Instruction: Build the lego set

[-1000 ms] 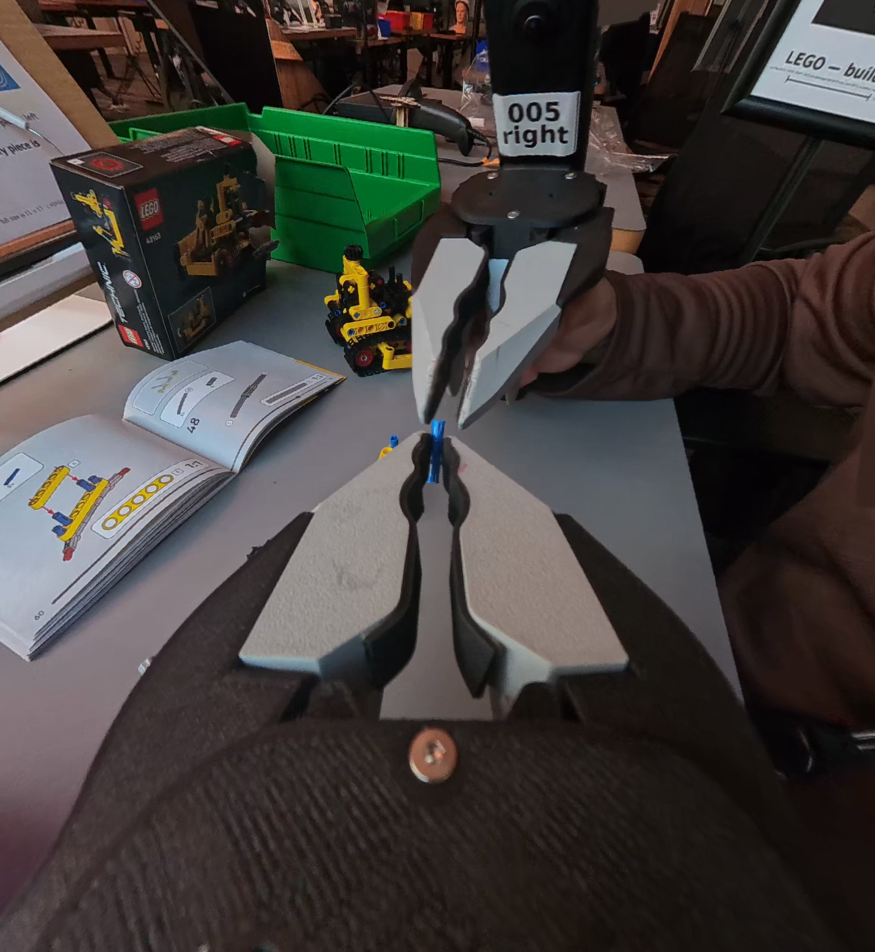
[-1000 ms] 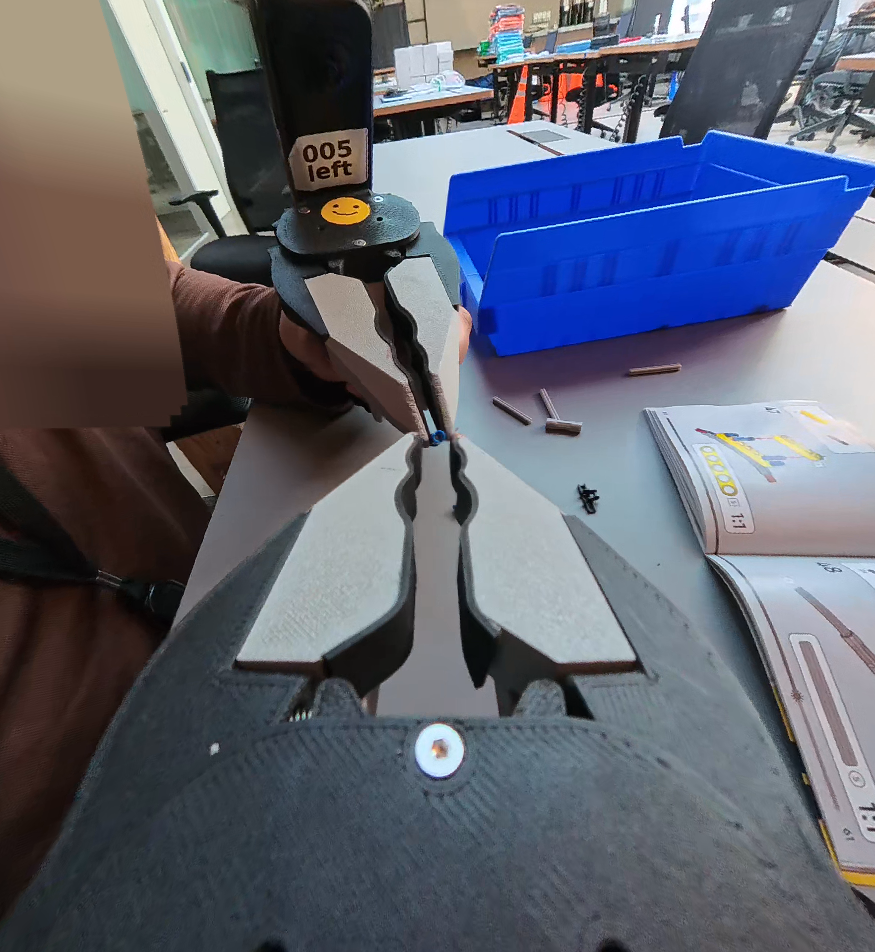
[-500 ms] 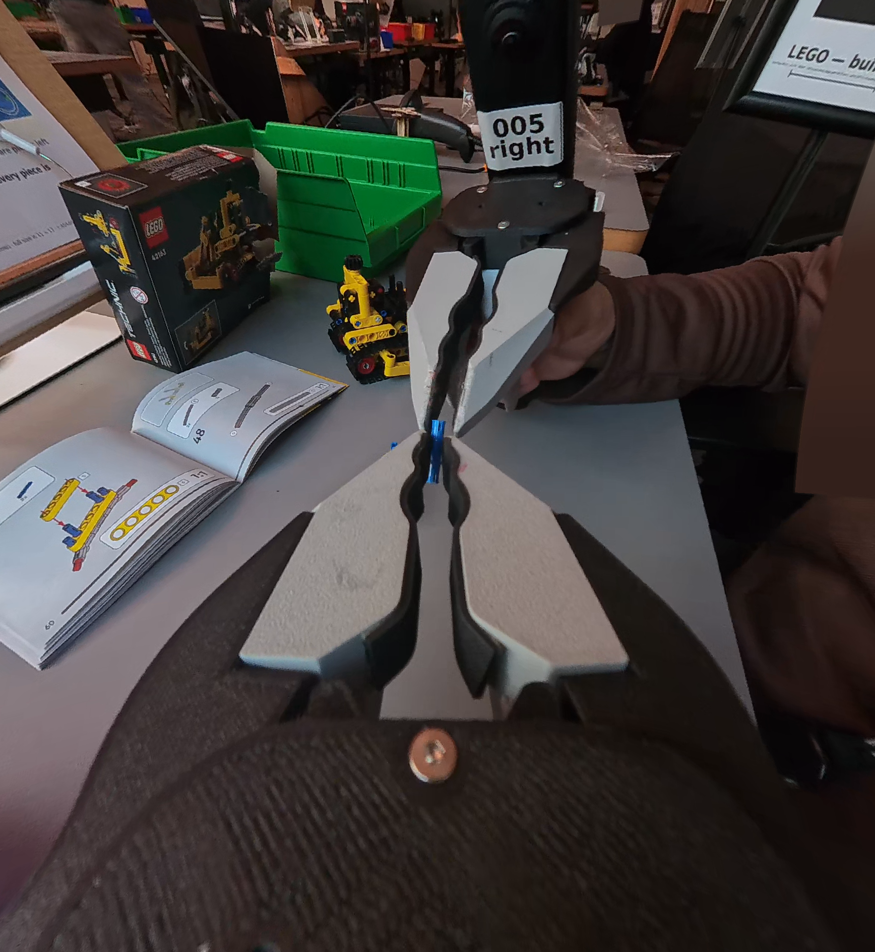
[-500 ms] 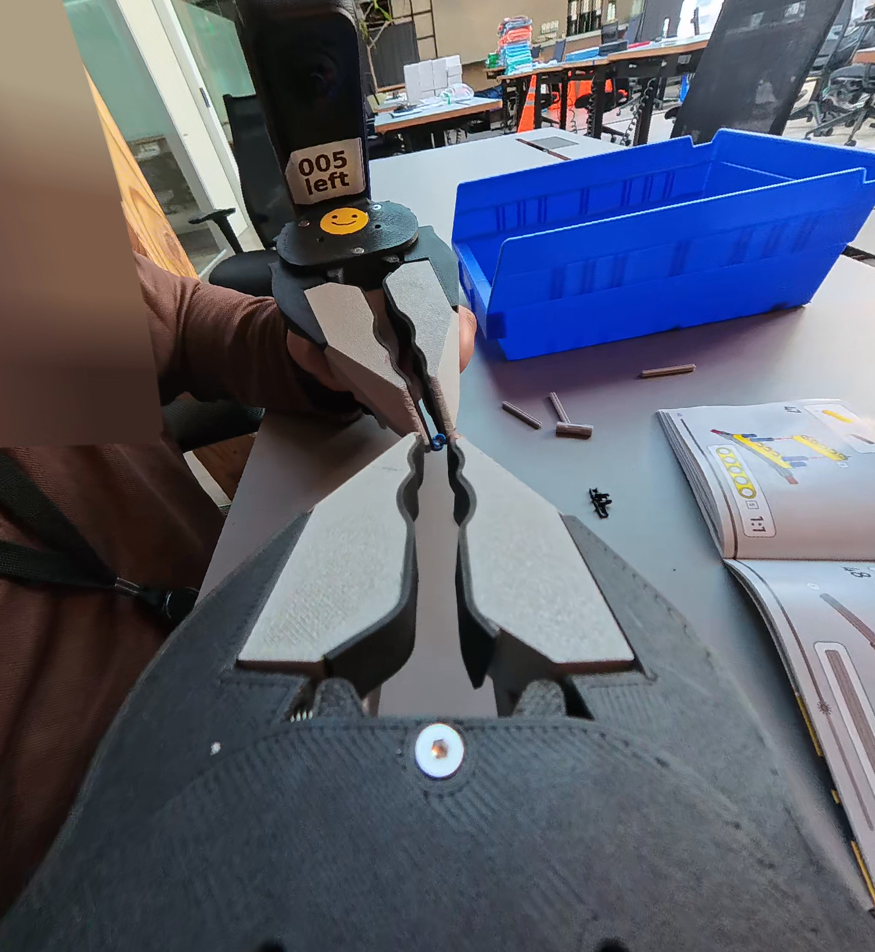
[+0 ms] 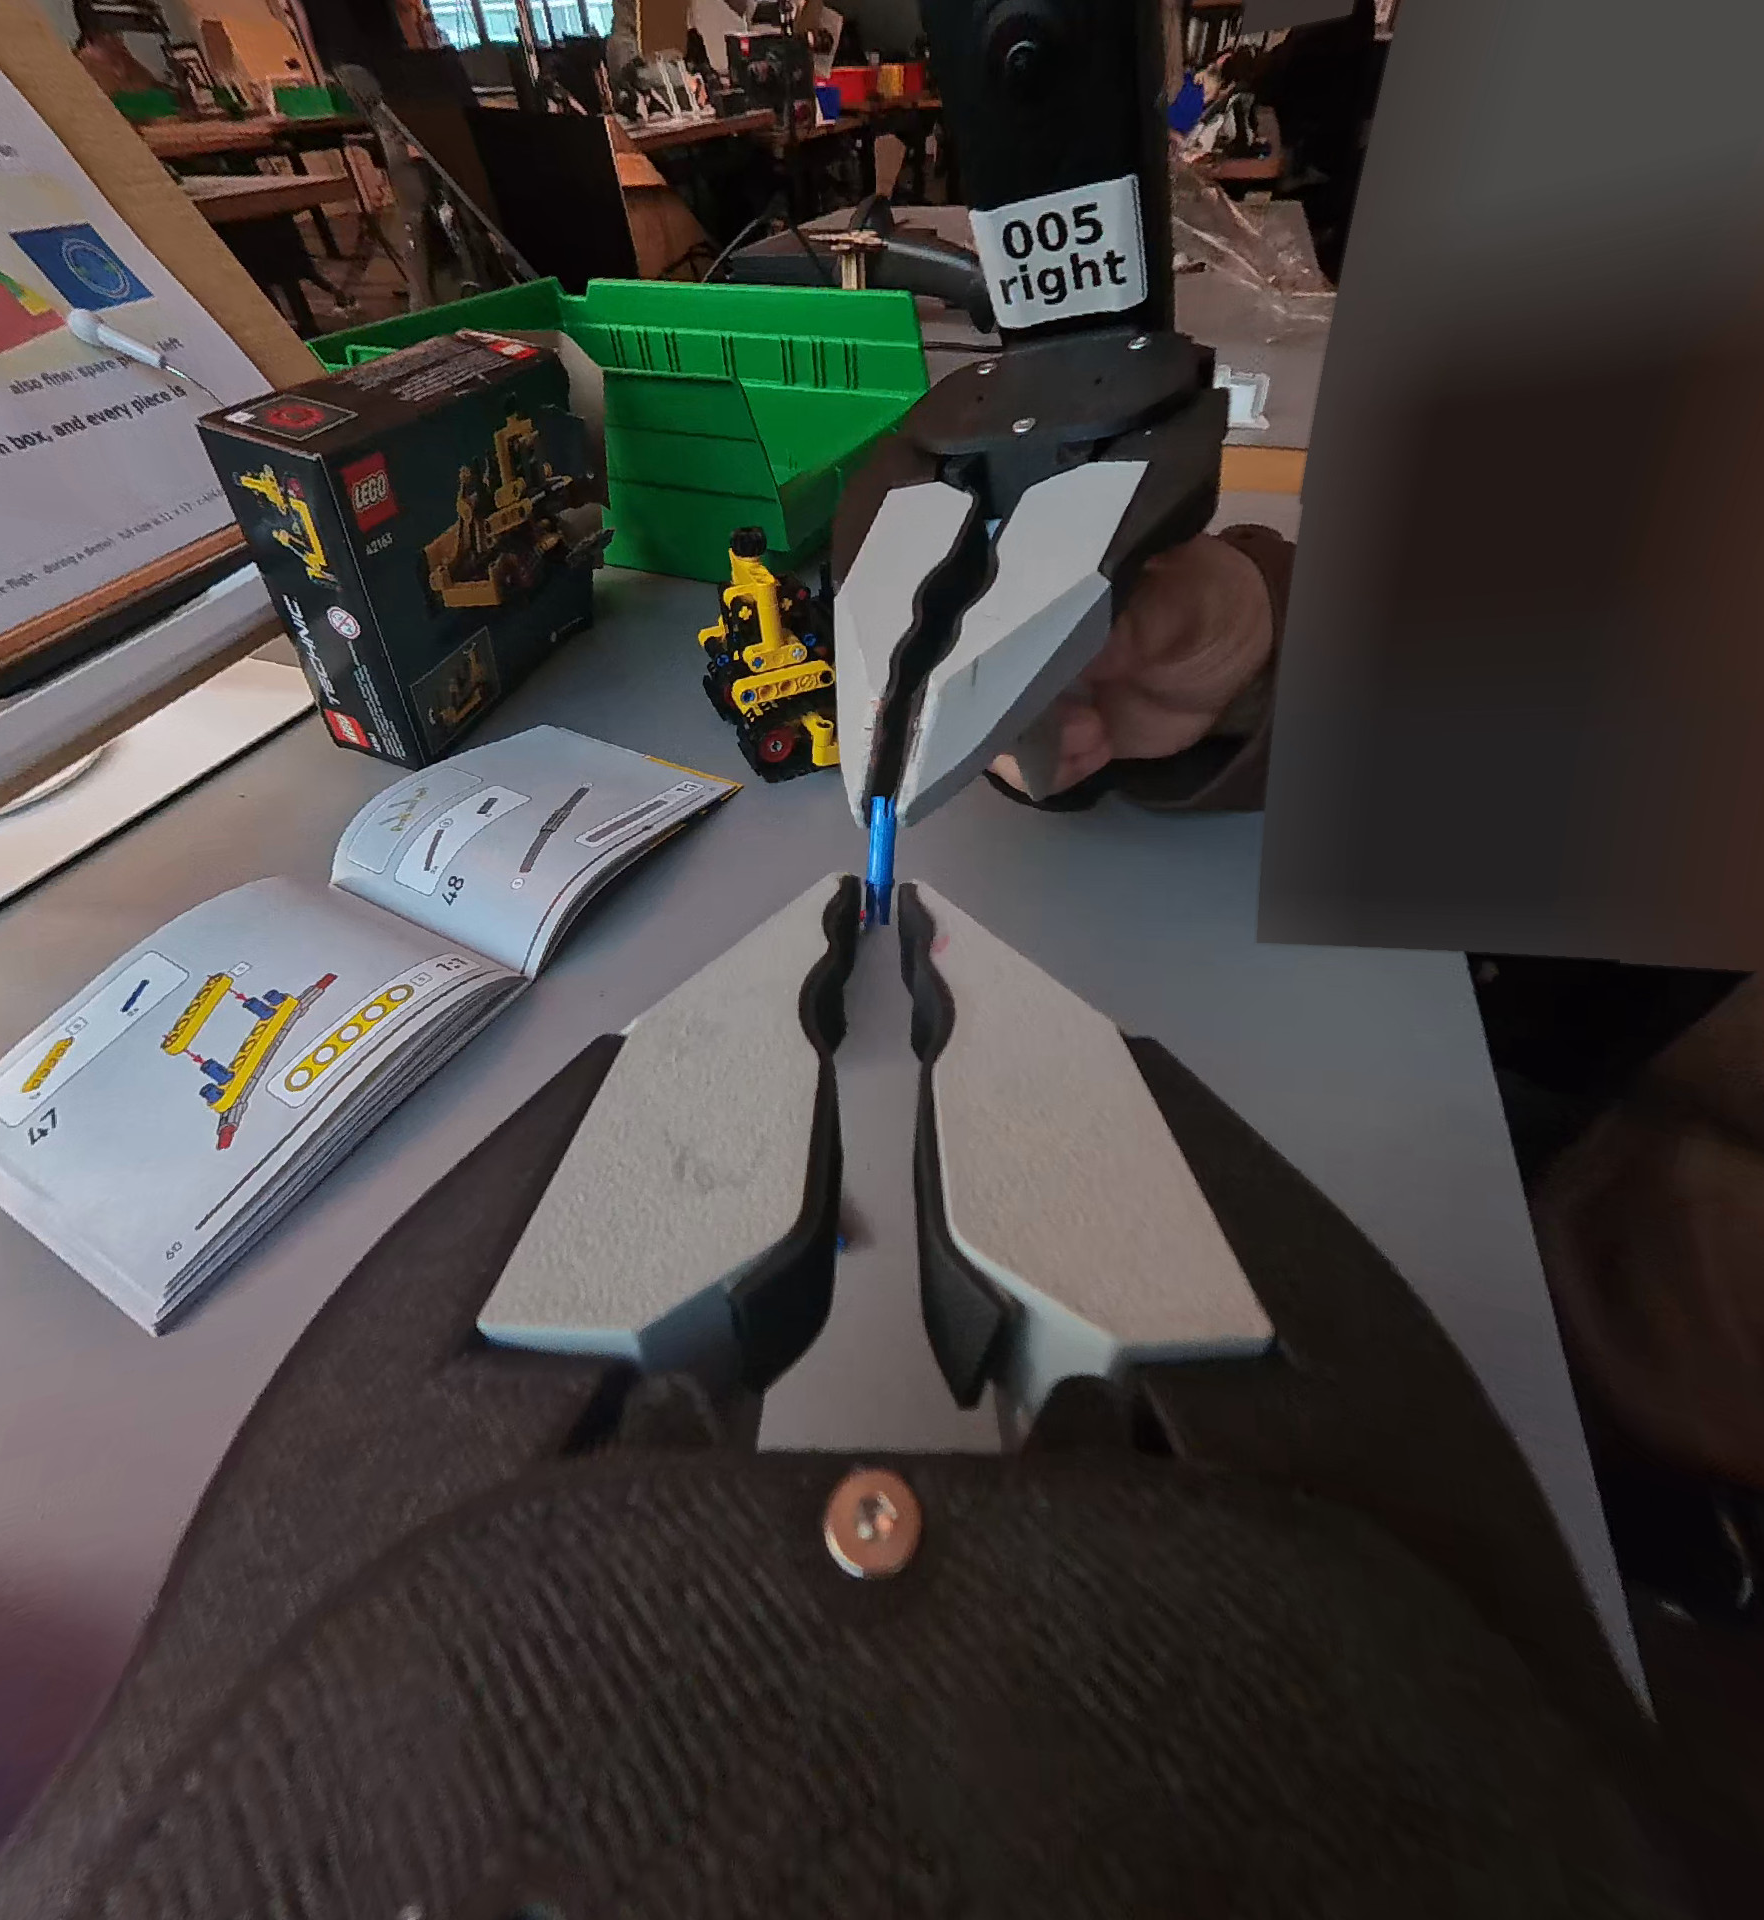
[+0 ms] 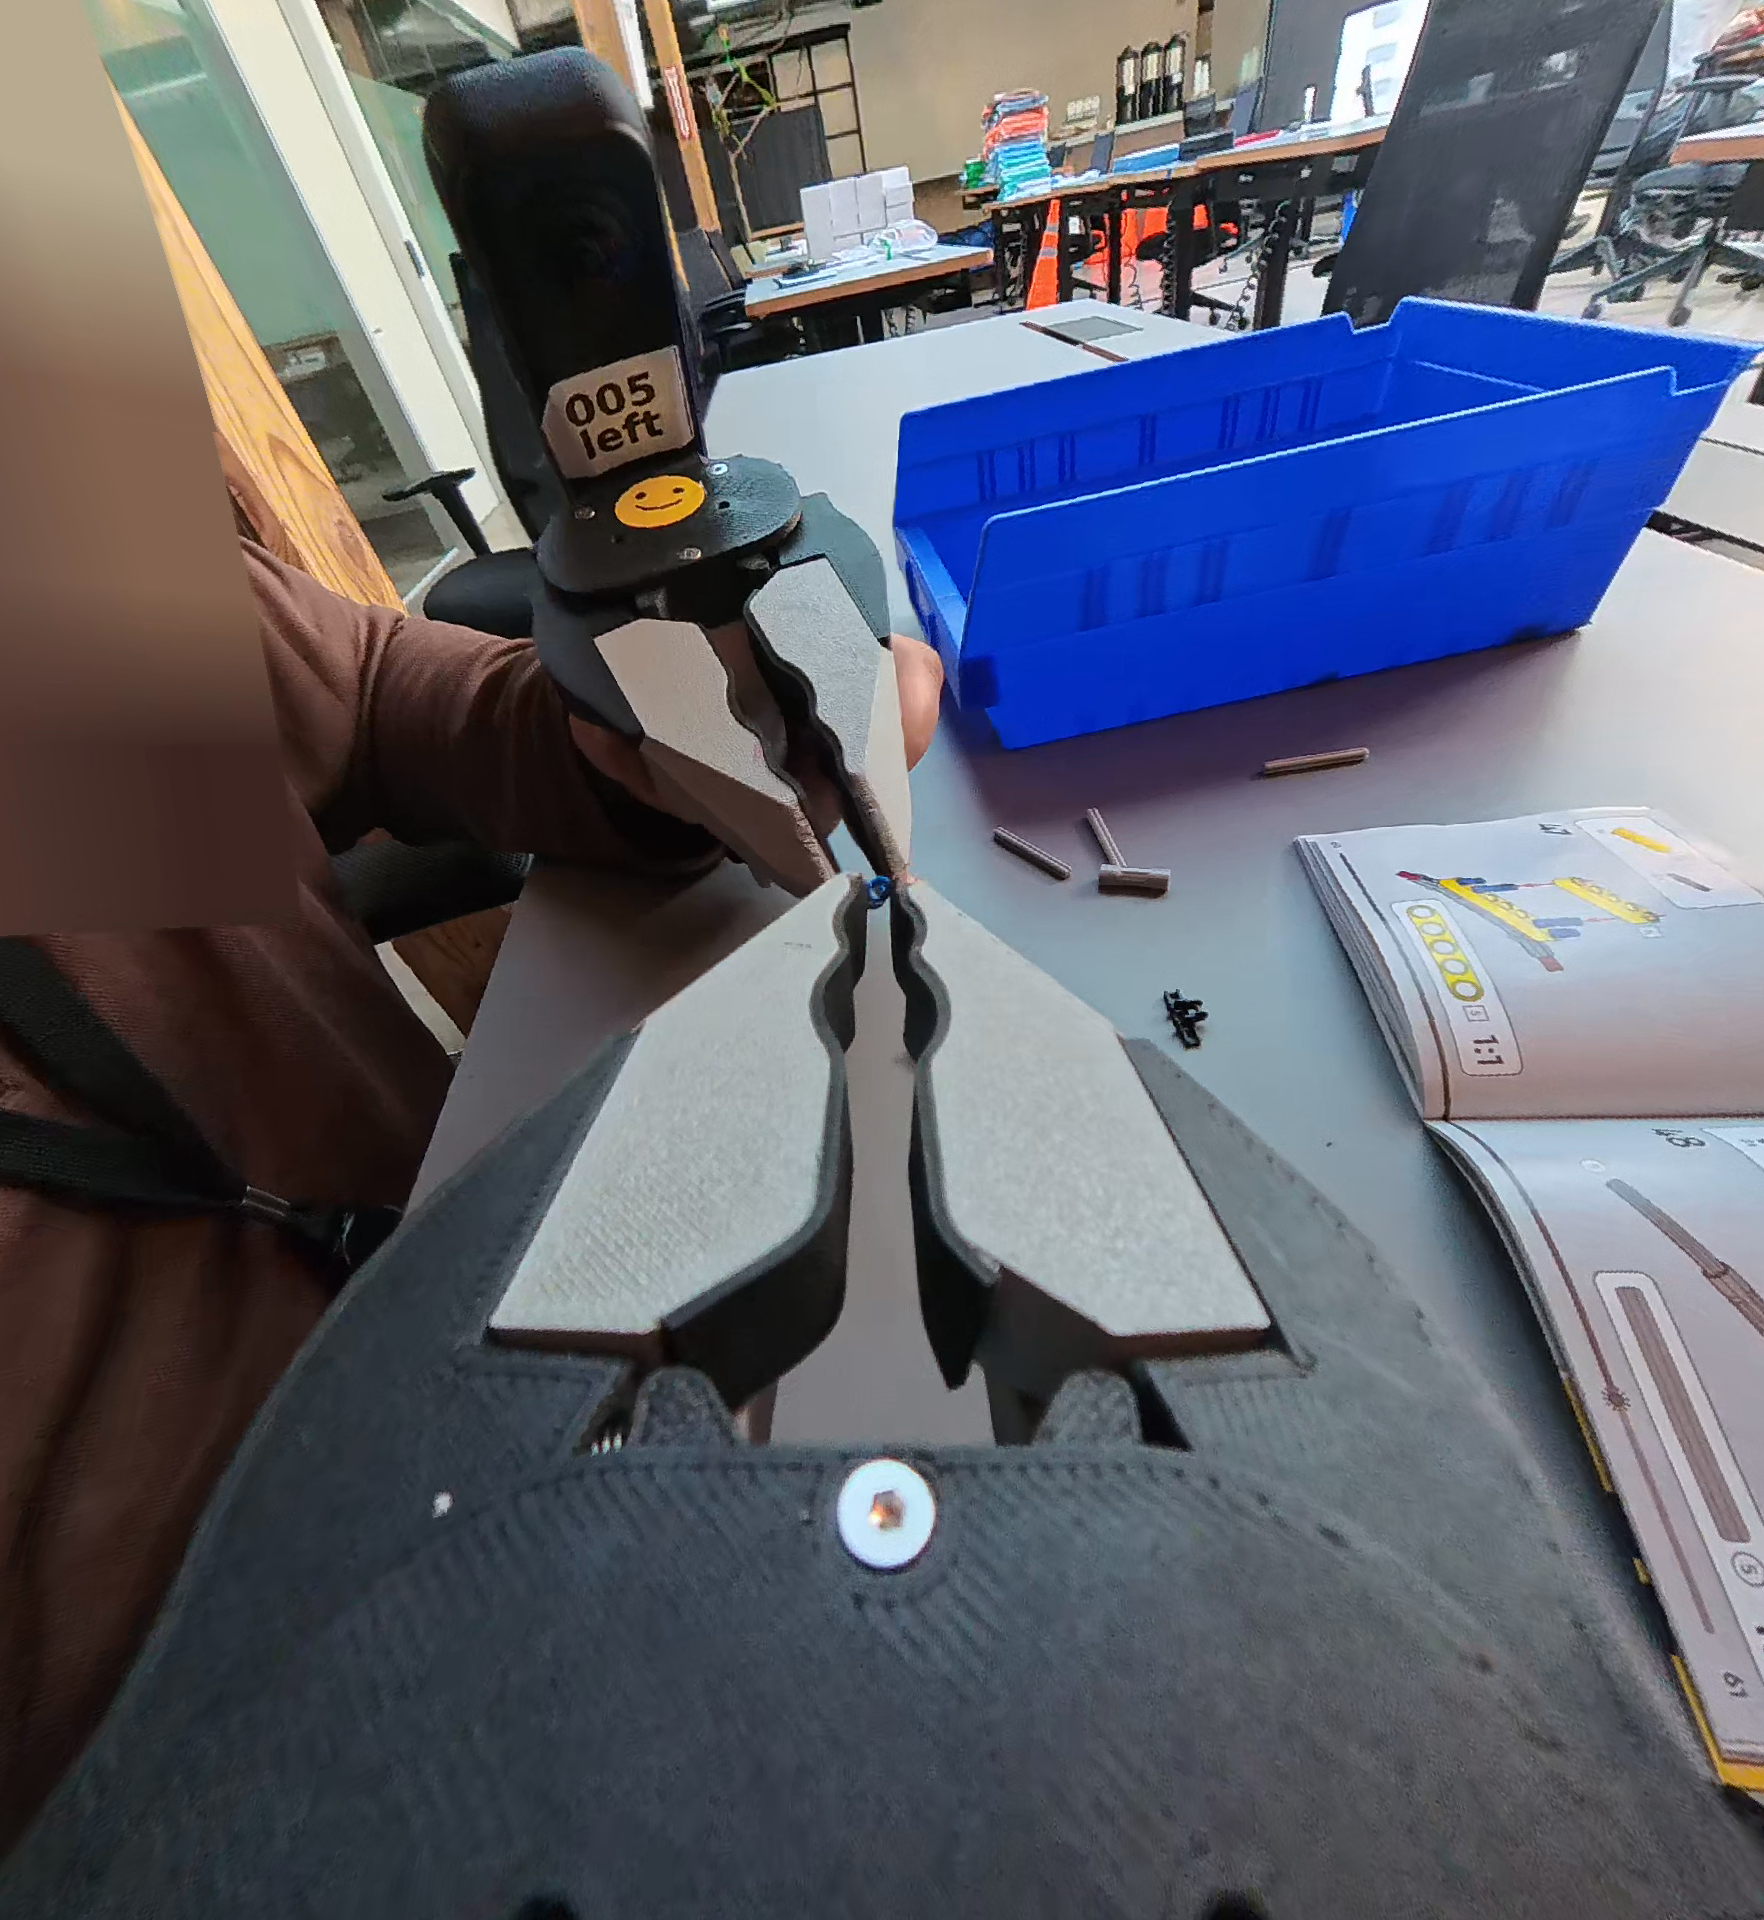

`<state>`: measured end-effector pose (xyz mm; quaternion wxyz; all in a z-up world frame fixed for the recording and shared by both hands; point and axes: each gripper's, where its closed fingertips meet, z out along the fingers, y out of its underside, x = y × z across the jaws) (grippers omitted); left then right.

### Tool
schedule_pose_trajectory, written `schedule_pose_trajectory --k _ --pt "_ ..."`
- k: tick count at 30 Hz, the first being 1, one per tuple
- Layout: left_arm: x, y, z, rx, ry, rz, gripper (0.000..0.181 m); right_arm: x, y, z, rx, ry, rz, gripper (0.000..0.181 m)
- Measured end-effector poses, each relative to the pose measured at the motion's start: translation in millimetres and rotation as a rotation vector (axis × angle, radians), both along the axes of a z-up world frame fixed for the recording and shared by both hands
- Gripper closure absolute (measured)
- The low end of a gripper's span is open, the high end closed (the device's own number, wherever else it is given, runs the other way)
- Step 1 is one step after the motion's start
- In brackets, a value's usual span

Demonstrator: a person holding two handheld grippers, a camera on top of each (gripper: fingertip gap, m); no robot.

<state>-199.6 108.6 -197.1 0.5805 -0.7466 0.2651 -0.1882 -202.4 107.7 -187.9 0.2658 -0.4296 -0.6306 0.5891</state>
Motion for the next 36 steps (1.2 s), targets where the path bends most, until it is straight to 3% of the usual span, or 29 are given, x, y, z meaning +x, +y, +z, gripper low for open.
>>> schedule_pose_trajectory --k 21,36 --pt "3.9 -1.7 -6.0 -0.044 0.002 -0.026 0.179 -1.7 -7.4 -11.2 0.079 -0.029 0.02 0.18" --pt "3.3 -1.5 -20.9 -0.07 0.114 -0.021 0.179 -0.1 -7.9 -18.2 0.13 -0.053 0.024 0.18"
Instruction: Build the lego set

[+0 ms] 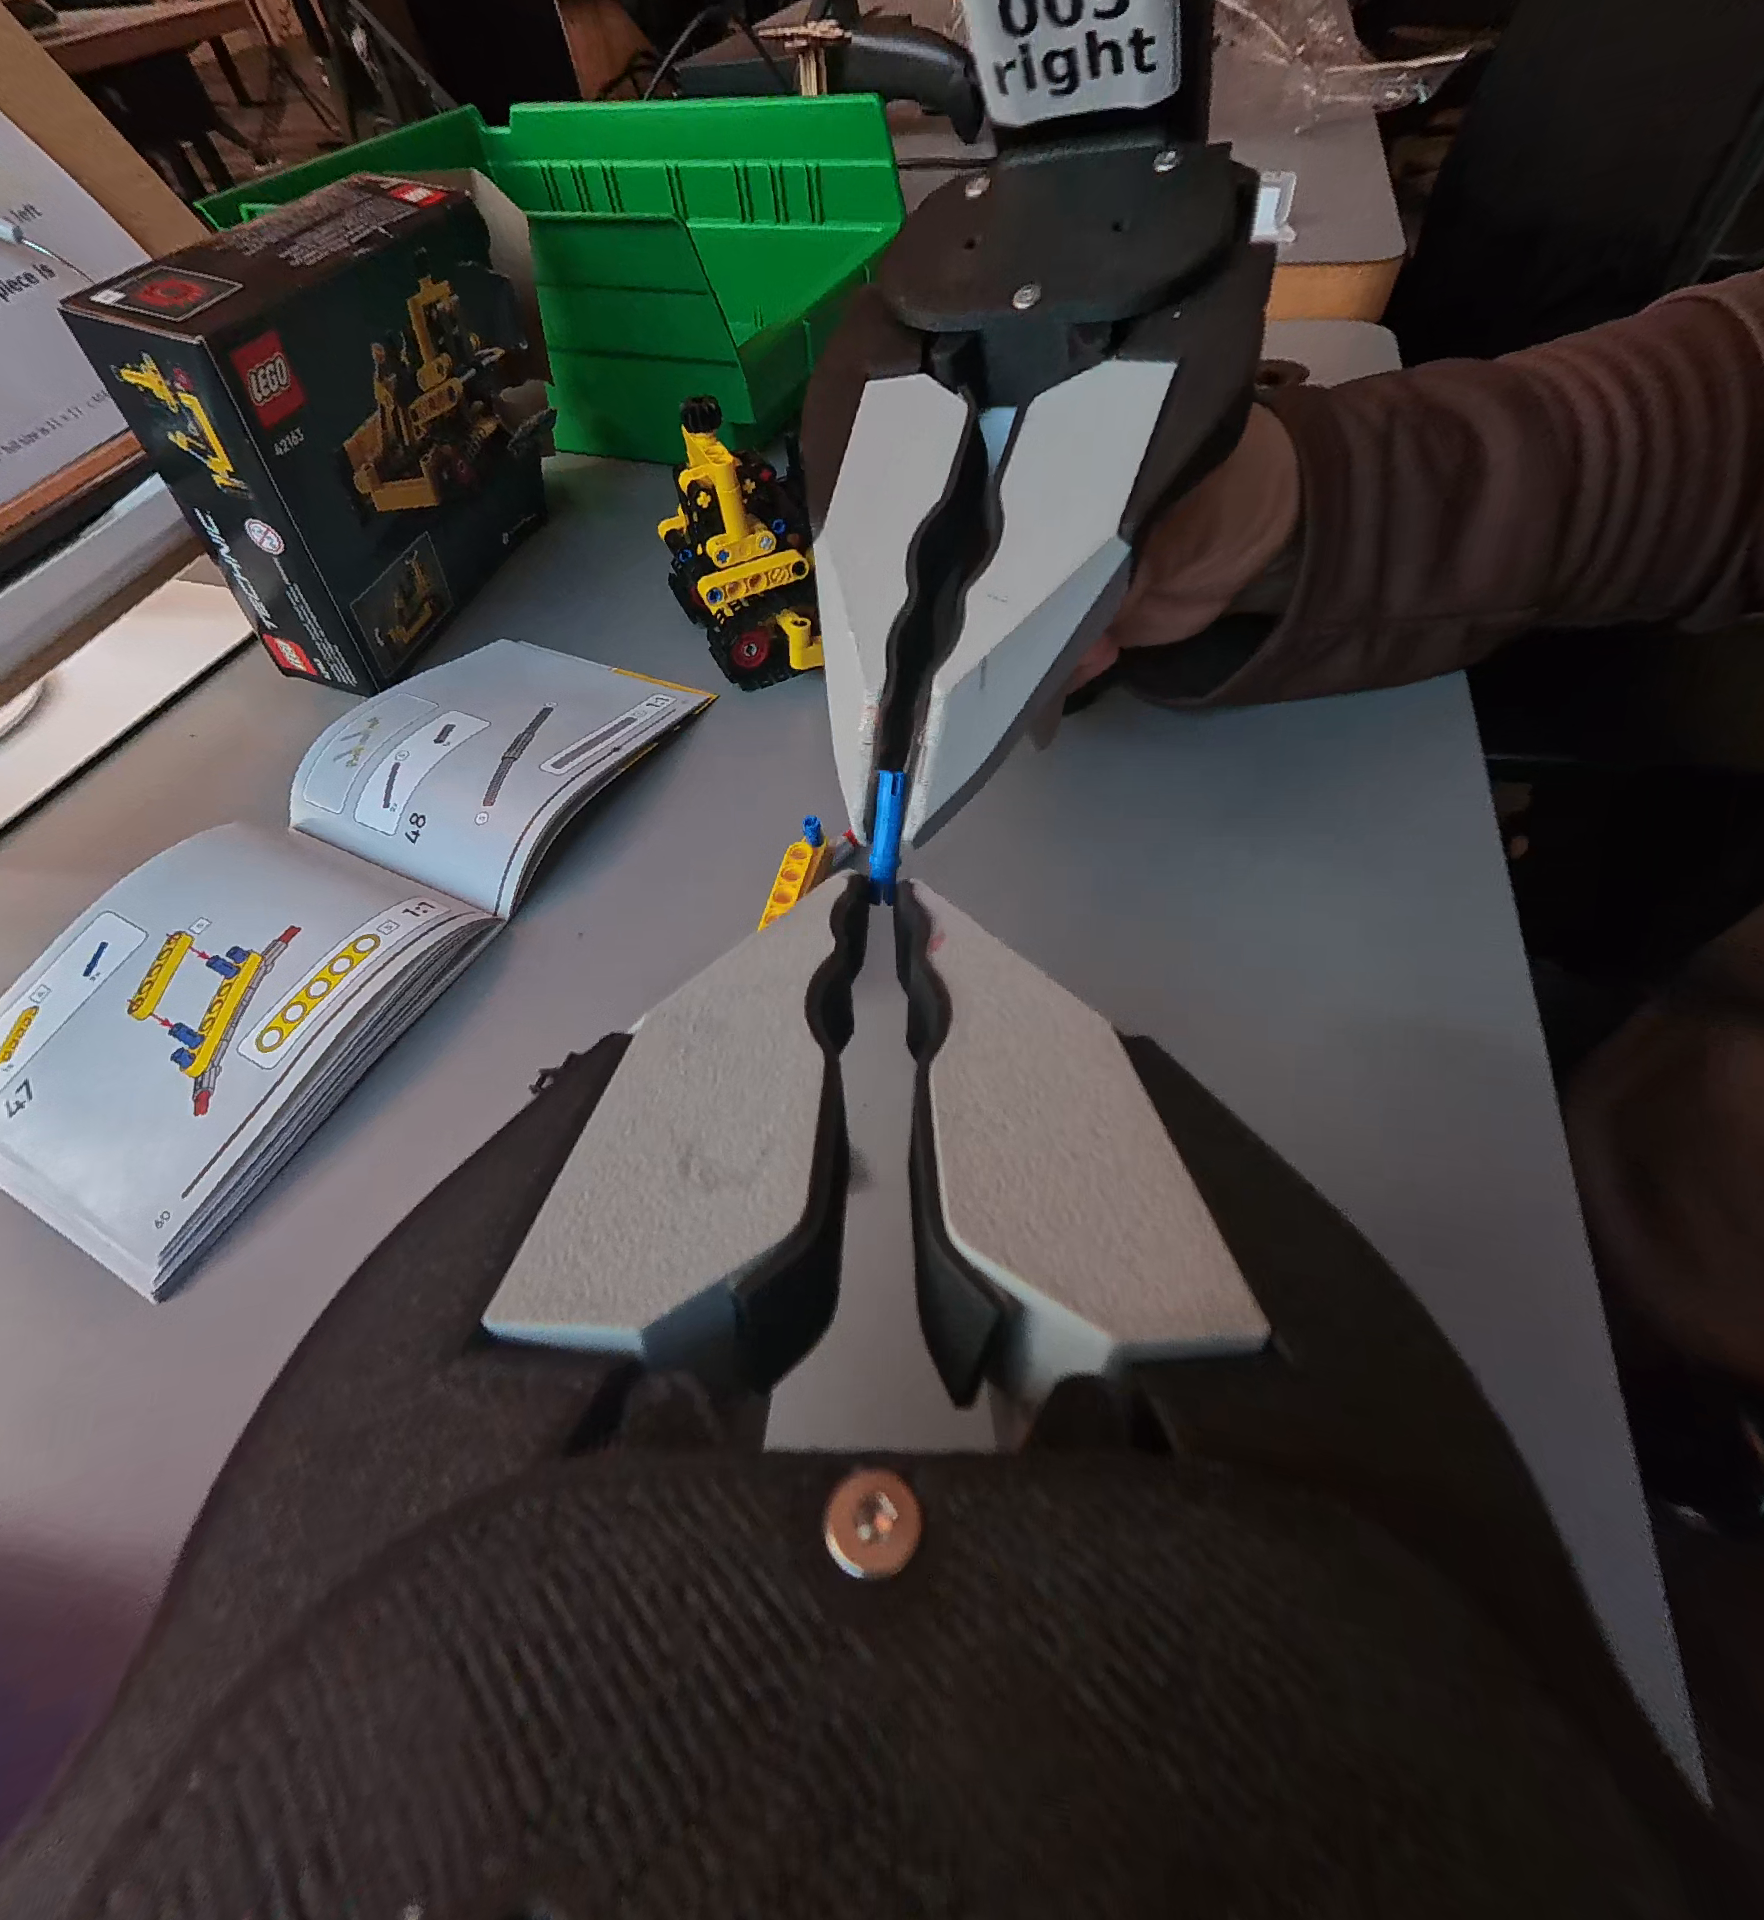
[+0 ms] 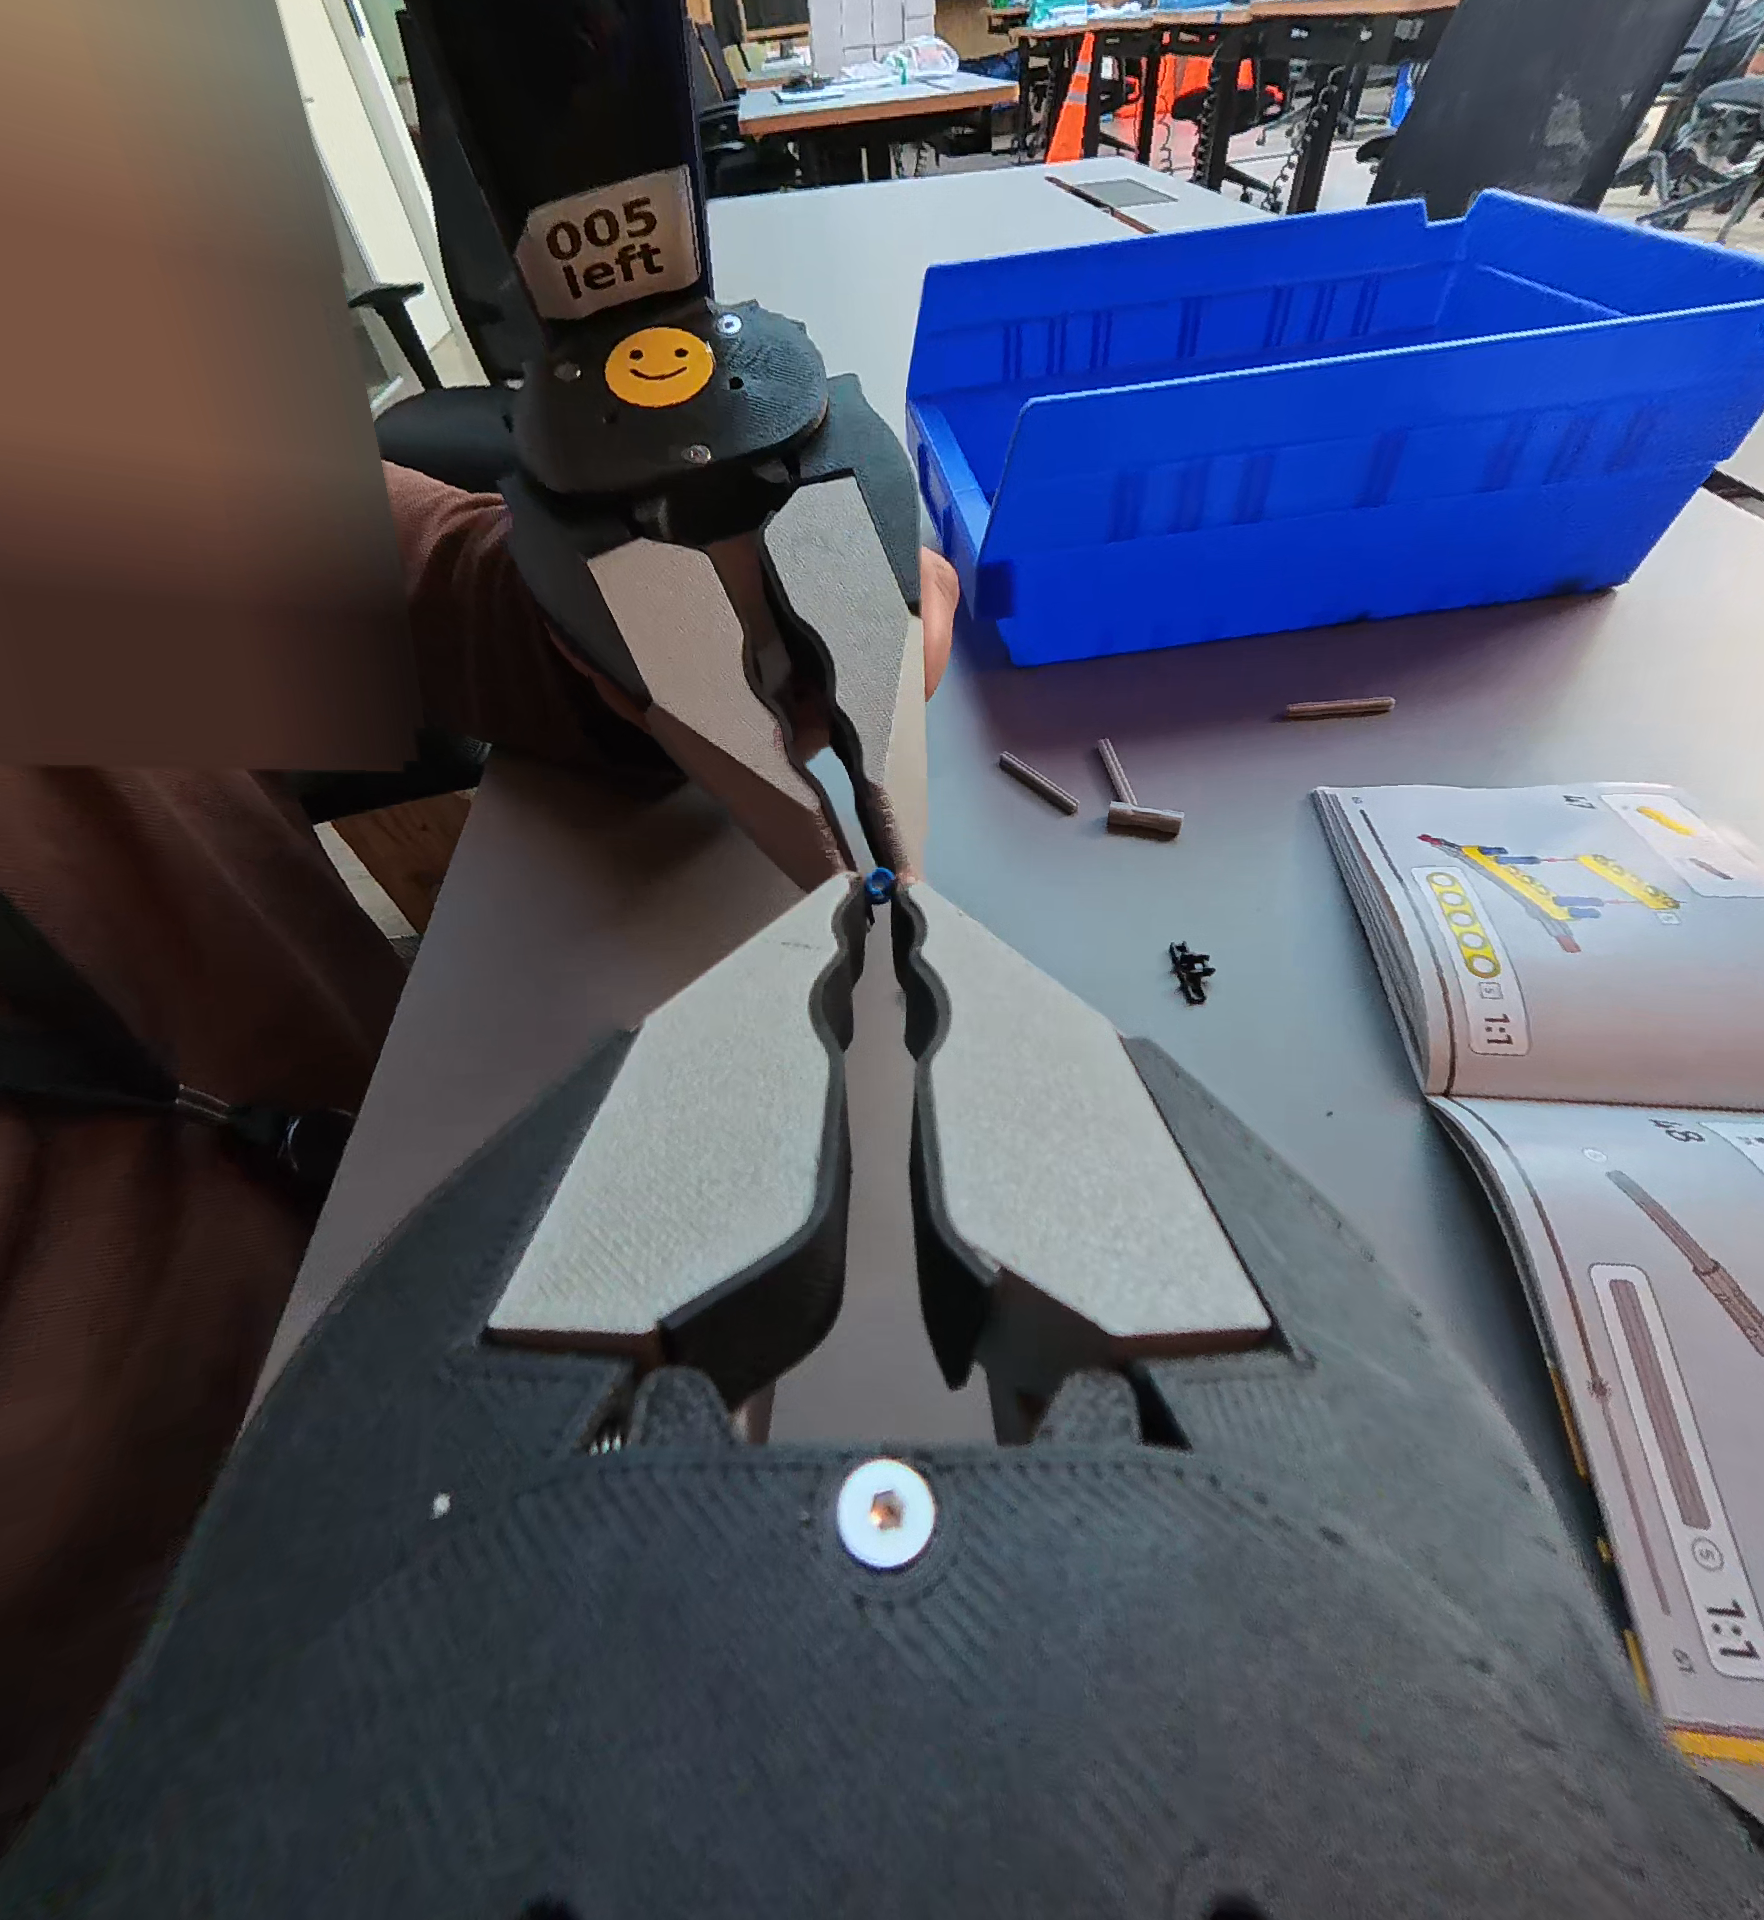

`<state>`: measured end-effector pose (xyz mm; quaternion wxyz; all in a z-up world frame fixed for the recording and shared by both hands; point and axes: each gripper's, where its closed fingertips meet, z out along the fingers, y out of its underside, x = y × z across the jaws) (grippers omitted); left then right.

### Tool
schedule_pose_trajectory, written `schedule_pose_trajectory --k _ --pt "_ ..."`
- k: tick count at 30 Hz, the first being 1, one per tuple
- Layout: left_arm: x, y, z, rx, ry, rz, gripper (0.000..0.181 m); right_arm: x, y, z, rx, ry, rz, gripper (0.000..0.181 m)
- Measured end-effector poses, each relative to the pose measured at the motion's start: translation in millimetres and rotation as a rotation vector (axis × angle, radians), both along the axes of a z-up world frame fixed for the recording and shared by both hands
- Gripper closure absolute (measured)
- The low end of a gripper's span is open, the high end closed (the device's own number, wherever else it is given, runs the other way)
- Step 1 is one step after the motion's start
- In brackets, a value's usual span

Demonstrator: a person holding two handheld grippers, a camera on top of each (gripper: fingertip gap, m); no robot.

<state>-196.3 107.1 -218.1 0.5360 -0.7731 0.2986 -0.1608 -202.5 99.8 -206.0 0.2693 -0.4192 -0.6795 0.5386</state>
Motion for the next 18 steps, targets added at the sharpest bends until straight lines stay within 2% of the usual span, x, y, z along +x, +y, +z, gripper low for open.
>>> schedule_pose_trajectory --k 7,12,18 --pt "0.4 0.9 -3.8 -0.001 0.026 0.001 0.179 2.9 1.9 -7.2 0.111 -0.016 -0.004 0.18" --pt "0.8 -0.6 -10.7 -0.041 0.052 -0.011 0.179 1.1 -0.3 -11.2 0.125 -0.014 -0.007 0.18" --pt "0.8 -1.1 -7.0 -0.037 0.028 -0.011 0.179 1.5 1.3 -7.6 0.089 -0.011 -0.007 0.179"
